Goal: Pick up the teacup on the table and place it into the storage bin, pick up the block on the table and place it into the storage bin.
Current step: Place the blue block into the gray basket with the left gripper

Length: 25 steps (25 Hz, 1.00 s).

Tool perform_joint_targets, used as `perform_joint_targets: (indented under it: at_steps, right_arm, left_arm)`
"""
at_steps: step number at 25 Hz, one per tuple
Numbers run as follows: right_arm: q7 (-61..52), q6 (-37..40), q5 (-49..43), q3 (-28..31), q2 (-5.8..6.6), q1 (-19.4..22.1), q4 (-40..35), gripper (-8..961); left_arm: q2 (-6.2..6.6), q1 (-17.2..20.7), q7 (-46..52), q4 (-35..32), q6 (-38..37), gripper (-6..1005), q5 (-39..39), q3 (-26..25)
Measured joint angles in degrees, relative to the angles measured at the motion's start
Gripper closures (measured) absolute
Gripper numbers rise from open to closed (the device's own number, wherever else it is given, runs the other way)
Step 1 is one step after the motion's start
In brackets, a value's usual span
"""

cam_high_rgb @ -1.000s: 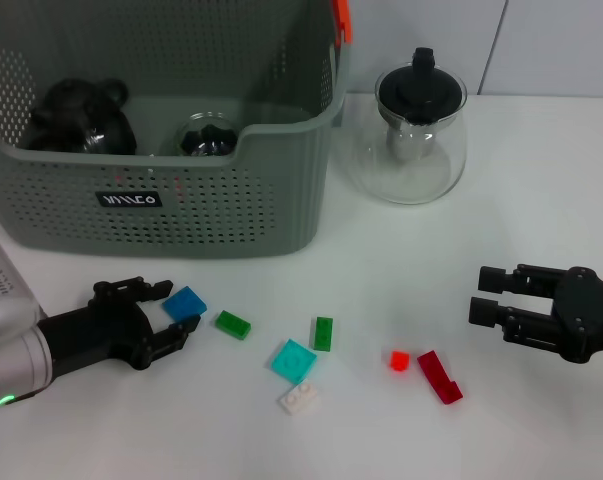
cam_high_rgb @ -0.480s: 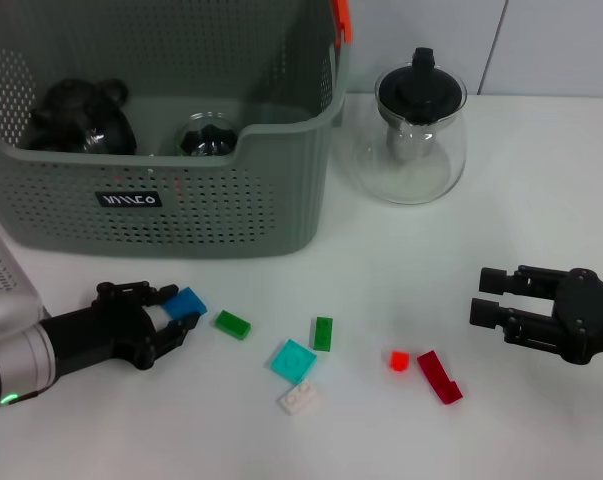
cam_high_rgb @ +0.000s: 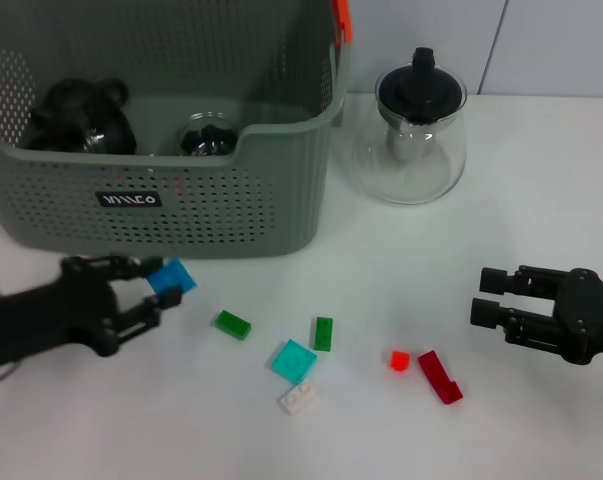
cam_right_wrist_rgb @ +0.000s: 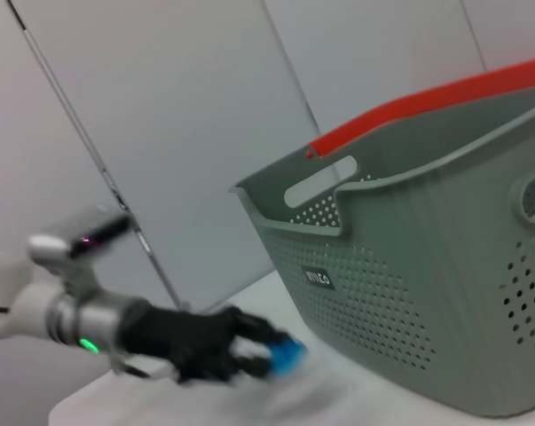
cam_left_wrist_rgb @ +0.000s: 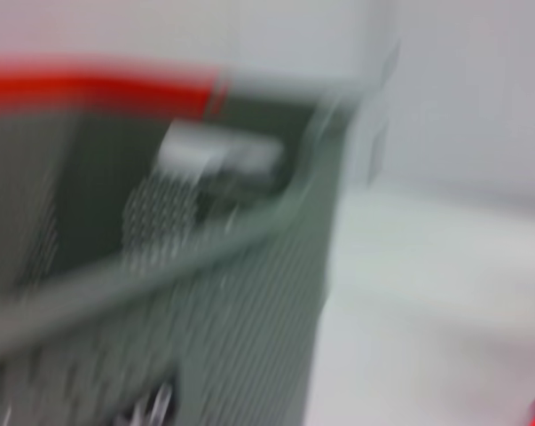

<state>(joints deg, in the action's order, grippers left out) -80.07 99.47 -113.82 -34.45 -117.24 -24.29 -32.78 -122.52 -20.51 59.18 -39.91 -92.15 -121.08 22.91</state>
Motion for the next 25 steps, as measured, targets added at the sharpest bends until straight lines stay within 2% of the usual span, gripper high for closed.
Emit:
perform_joint_targets:
  at_steps: [1,5,7,10,12,15,18,19,21,23,25]
  right_arm:
    - [0.00,-0.03,0.00,-0.02,0.02,-0.02,0.00,370]
    - [0.00,0.02,0.00,-0.07,0.05,-0.08,-0.01,370]
    - [0.00,0.00,0.00,-0.03,0.07,-0.17,-0.02,370]
    - [0.00,0.00,0.00,-0.07,0.07,-0.36,0.00,370]
    - [0.00,0.03,0.00,-0.09,0.08,-0.38,0.00,370]
    - [0.00,0.01,0.00,-0.04,0.02,-0.45,0.00,370]
    - [0.00,-0.04,0.00,-0.03,-0.07,-0.46,0.00,370]
    - [0.00,-0.05,0.00,-0.03,-0.08,-0.47,0.00,370]
    - [0.00,-0.07,0.00,-0.04,-0.09,-0.50,0.00,370]
    - [0.00,-0.08,0.00,-0.01,-0.09,-0.59,0.00,370]
    - [0.00,-0.08,0.00,0.01,-0.09,-0.63,0.00,370]
  left_arm:
    - [0.96,-0.25,0.53,-0.75,-6.15,595,0.08,-2.80]
    - [3.64,-2.35,3.04,-1.57,-20.80,595,2.17,-10.66]
    - [4.56,-3.79,6.50,-2.80,-24.11,595,5.46,-12.72]
    - [5.10,-7.07,13.65,-6.54,-22.90,595,9.71,-13.17]
    - [5.21,-9.27,17.50,-8.80,-19.98,594,10.57,-13.14]
    - [5.27,-12.97,26.97,-13.33,-8.90,594,9.87,-10.80]
    - [6.33,-14.85,36.64,-15.78,4.03,594,5.74,-2.38]
    - [6.99,-15.31,39.79,-15.97,8.26,594,3.43,1.89]
    - [7.56,-16.08,44.12,-16.05,13.34,594,-0.93,7.84]
    - [7.29,-16.72,46.68,-16.07,17.49,594,-5.27,11.86]
    - [6.10,-17.34,48.99,-15.96,22.19,594,-9.50,15.75]
